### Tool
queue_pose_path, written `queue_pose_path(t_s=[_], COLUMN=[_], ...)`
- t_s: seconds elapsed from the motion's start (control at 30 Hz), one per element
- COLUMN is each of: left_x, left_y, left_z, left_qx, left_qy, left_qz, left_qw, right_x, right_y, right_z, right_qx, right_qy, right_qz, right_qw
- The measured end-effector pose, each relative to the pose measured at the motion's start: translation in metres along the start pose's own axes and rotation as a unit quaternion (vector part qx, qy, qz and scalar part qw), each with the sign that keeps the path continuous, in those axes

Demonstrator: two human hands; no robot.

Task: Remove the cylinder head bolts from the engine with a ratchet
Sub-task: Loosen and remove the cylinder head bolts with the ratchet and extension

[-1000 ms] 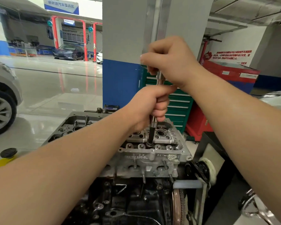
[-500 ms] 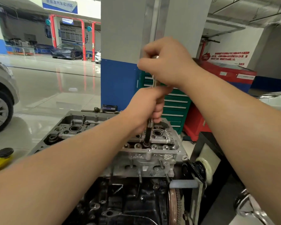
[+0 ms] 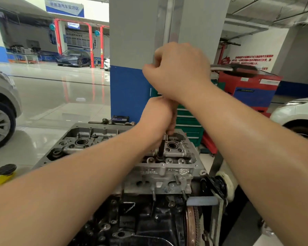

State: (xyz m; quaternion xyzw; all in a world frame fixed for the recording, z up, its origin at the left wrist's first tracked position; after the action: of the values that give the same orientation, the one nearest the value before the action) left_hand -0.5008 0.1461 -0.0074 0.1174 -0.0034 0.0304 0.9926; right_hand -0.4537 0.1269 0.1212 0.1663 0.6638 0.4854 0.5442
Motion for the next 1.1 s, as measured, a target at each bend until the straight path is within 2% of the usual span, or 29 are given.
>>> queue_pose_path(t_s=[0.07,0.1,0.13,0.17,0.2,0.27,0.33,0.43,0.5,0.57,0.63,0.67,0.7,0.73,0.8,0.83,0.9,0.97,1.03,1.07,1.1], left_x=[0.008,0.009,0.008,0.003,-0.002,-0.01,-0.004,0.0,-0.004,0.0,0.01,0.012,0.012,0.008,0.001,0.0,0.004,0.002,-0.003,0.001,0.007], left_y=[0.003,0.004,0.006,0.007,0.006,-0.003,-0.011,-0.015,-0.007,0.003,0.006,0.006,0.007,0.006,0.0,-0.003,-0.009,-0.009,-0.002,0.003,0.006], left_z=[-0.002,-0.002,-0.002,-0.004,-0.004,-0.005,-0.015,-0.011,-0.006,-0.006,-0.007,-0.008,-0.008,-0.008,-0.008,-0.013,-0.024,-0.023,-0.016,-0.014,-0.014], left_qx=[-0.035,-0.029,-0.023,-0.009,0.014,0.057,0.064,0.074,0.05,0.002,-0.034,-0.033,-0.024,-0.009,0.04,0.05,0.04,0.045,0.037,0.02,-0.005], left_qy=[-0.063,-0.065,-0.06,-0.037,-0.017,-0.023,-0.047,0.009,0.041,0.007,-0.071,-0.079,-0.064,-0.031,0.017,0.0,-0.062,-0.064,0.024,0.052,0.029], left_qz=[-0.128,-0.147,-0.134,-0.082,-0.012,0.105,0.124,0.153,0.157,0.046,-0.103,-0.13,-0.112,-0.063,0.081,0.122,0.13,0.145,0.14,0.092,0.021], left_qw=[0.989,0.987,0.989,0.996,1.0,0.993,0.989,0.985,0.985,0.999,0.992,0.988,0.991,0.997,0.996,0.991,0.989,0.986,0.989,0.994,0.999], right_x=[0.008,0.01,0.012,0.013,0.014,0.013,0.009,0.003,0.0,0.003,0.008,0.009,0.01,0.009,0.01,0.009,0.005,-0.004,-0.003,0.0,0.005], right_y=[0.003,0.003,0.003,0.004,0.006,0.008,0.004,-0.003,-0.003,0.0,0.002,0.001,0.001,0.002,0.004,0.004,0.0,-0.007,-0.007,-0.006,-0.005], right_z=[0.009,0.009,0.009,0.009,0.009,0.005,0.003,-0.002,-0.003,0.003,0.013,0.015,0.017,0.018,0.016,0.012,0.0,-0.012,-0.008,0.001,0.013], right_qx=[-0.004,0.001,0.007,0.014,0.02,0.03,0.049,0.054,0.038,0.02,0.013,0.014,0.02,0.03,0.048,0.049,0.04,0.026,0.014,0.016,0.028], right_qy=[0.188,0.278,0.328,0.333,0.305,0.161,0.004,-0.073,-0.06,0.011,0.183,0.257,0.287,0.271,0.143,0.056,-0.07,-0.117,-0.066,0.014,0.145], right_qz=[-0.08,-0.106,-0.115,-0.106,-0.085,-0.031,0.013,0.052,0.062,0.031,-0.012,-0.023,-0.024,-0.018,-0.01,-0.012,0.012,0.054,0.068,0.057,0.032], right_qw=[0.979,0.955,0.938,0.937,0.948,0.986,0.999,0.995,0.996,0.999,0.983,0.966,0.957,0.962,0.988,0.997,0.997,0.991,0.995,0.998,0.989])
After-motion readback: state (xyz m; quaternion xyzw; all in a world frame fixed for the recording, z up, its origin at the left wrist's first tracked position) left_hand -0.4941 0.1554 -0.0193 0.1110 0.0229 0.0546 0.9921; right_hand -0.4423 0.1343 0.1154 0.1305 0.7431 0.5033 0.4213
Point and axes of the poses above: each hand's wrist, its own y-axis towards the middle knuckle, its own x-axis out of the palm, z = x × y, the point moved 7 cm from there along y, towards the middle knuckle, and after that the axes turned 3 degrees about -x, right-handed, at the moved point
